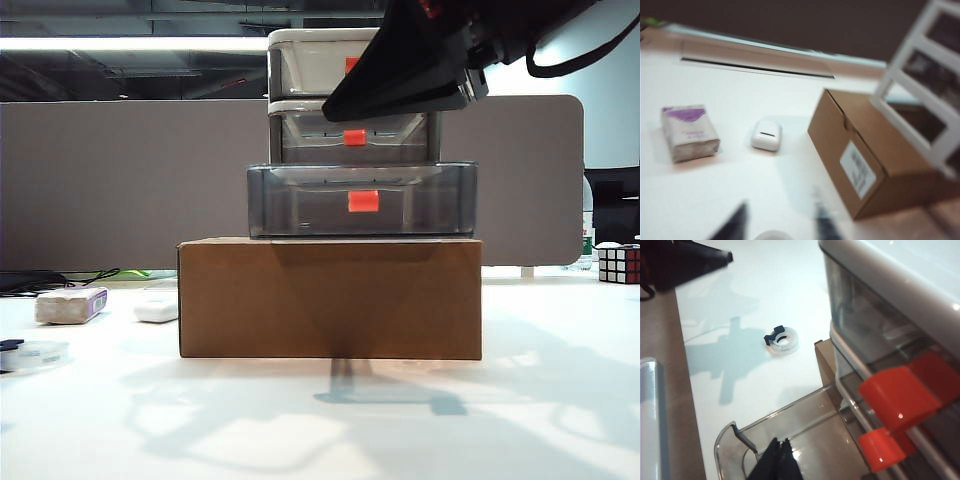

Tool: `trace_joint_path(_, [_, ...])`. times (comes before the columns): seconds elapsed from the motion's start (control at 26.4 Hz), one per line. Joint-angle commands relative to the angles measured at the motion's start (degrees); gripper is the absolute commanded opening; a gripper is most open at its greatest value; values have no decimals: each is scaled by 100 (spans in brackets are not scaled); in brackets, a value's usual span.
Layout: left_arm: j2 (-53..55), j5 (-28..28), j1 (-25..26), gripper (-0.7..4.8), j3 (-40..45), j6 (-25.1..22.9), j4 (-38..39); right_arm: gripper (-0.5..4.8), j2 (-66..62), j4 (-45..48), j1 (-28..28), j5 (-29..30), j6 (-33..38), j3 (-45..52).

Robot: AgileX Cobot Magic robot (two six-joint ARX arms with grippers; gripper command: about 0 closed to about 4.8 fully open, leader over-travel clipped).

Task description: Open the third layer of the drawer on the table, pick up the transparent tape on the table and put it in, and finally close the drawer.

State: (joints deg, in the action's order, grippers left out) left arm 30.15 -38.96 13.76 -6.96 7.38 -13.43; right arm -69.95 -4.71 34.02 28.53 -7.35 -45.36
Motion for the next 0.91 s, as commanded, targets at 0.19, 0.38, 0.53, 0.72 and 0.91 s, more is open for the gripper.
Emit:
trace_joint_path(0.19, [540, 540, -251, 334, 68, -1189, -44, -5, 17, 26, 7, 13, -20, -22])
trace_joint_path(0.38, [1895, 573, -455, 469, 63, -1351, -796, -5, 17, 26, 7, 13, -37, -22])
trace_joint_path(0.53, [2798, 734, -693, 479, 50, -1974, -1370, -5, 17, 24, 7, 13, -61, -22])
trace_joint_path(0.72, [3727, 1182, -1099, 479, -133, -2677, -1421, -5, 15, 20, 7, 15, -63, -22])
trace_joint_path(0.91, [4481, 1351, -1296, 479, -468, -3012, -1486, -5, 15, -33, 7, 15, -63, -4])
